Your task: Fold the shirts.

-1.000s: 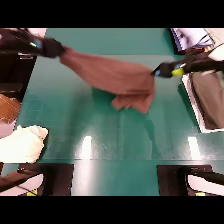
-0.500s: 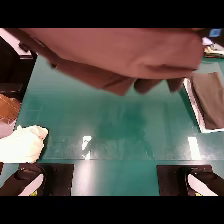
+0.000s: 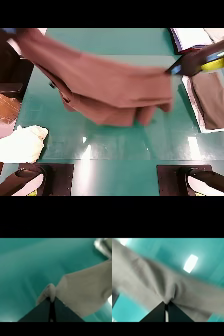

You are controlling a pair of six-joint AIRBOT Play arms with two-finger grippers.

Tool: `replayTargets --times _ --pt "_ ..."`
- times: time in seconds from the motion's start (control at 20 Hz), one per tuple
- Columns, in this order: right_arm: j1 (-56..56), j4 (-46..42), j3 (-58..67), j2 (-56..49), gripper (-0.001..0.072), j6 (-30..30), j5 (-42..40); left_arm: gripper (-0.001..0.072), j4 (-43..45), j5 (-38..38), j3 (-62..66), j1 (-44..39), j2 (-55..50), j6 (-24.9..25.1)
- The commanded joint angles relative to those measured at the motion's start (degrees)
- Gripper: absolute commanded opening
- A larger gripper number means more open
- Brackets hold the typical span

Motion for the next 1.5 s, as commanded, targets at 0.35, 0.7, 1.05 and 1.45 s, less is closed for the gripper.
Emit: replayTargets --times 0.35,0.7,1.05,1.45 --pt "1.42 -0.11 -18.67 -8.31 0.0515 -7.23 -16.72 0.0024 14.12 10.84 -30.38 0.02 -4.76 -0.09" --pt "-11.69 -3.93 -24.35 -6.97 0.0515 -6.95 -14.99 0.0025 12.90 13.05 -30.38 0.02 -4.76 -0.13" --pt "-15.78 2.08 -35.04 -13.51 0.0503 -5.68 -25.24 0.0024 12.09 14.34 -30.38 0.02 -4.76 -0.15" --pt "-11.74 3.50 -25.35 -24.37 0.0246 -5.84 -29.51 0.0025 11.98 14.84 -30.38 0.02 -4.76 -0.15"
